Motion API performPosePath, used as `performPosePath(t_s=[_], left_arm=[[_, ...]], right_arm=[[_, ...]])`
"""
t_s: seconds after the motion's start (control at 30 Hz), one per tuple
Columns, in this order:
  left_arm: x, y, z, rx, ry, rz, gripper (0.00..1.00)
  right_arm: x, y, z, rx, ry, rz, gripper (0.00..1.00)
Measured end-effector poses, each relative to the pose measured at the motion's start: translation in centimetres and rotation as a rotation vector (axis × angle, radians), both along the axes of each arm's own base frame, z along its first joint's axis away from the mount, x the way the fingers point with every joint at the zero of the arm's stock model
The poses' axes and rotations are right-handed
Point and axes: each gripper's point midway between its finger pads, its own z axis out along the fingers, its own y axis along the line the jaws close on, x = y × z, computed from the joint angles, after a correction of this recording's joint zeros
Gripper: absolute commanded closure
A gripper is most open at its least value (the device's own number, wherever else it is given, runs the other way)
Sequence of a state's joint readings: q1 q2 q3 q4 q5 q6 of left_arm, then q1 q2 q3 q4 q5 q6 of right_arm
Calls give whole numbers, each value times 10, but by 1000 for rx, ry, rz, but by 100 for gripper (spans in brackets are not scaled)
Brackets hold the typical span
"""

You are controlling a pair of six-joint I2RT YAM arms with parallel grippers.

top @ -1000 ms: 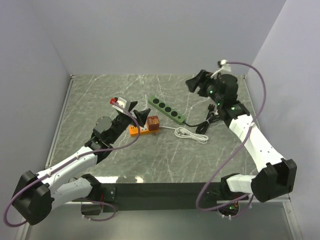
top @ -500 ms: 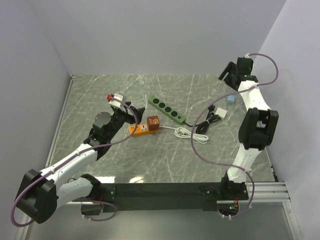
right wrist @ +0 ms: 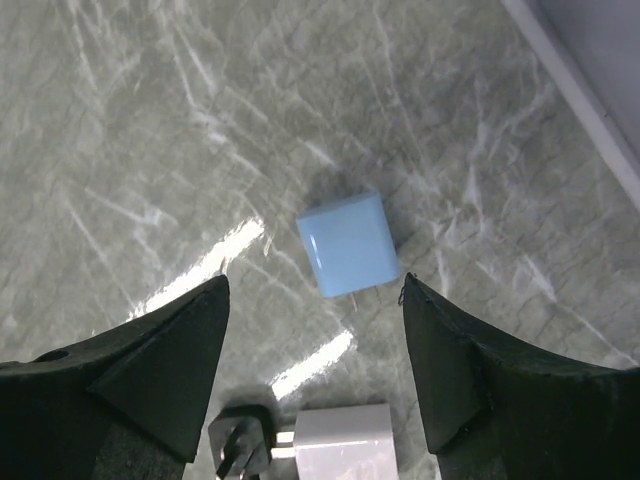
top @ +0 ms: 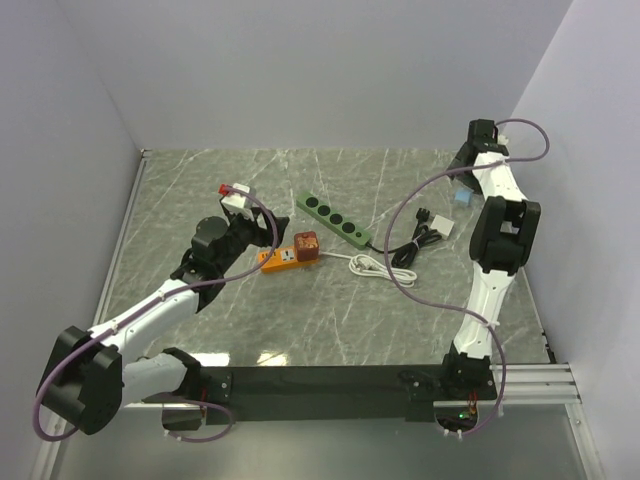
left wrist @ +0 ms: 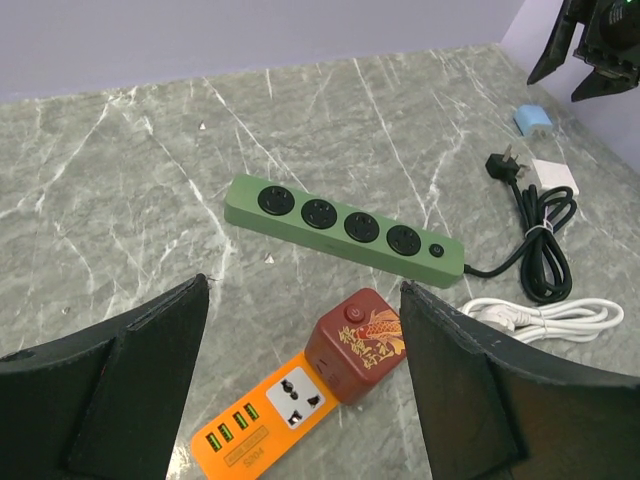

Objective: Insert the plug

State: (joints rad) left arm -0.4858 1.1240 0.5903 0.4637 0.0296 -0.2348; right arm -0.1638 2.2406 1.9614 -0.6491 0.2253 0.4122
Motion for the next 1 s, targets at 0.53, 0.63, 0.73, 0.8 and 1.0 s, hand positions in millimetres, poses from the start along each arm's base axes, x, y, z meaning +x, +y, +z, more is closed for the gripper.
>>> performPosePath(t_s=[0.53, 0.63, 0.73, 0.8, 1.0], left_arm=[[-3, -1, -6, 4, 29, -9, 17], [-3, -2, -6, -1, 32, -11, 17], [-3, -2, -6, 0, 34, -15, 17], [-3, -3, -4, -2, 31, -18, 17], [-3, -4, -2, -3, 29, -25, 17]], right_arm=[[-4, -15, -41, -59, 127, -1, 23], [-4, -17, -44, -64, 140, 3, 26], [-1, -19, -46, -71, 143, 9, 31], [2, -20, -48, -74, 144, 14, 37], [2, -21, -57, -78, 162, 32, 65]])
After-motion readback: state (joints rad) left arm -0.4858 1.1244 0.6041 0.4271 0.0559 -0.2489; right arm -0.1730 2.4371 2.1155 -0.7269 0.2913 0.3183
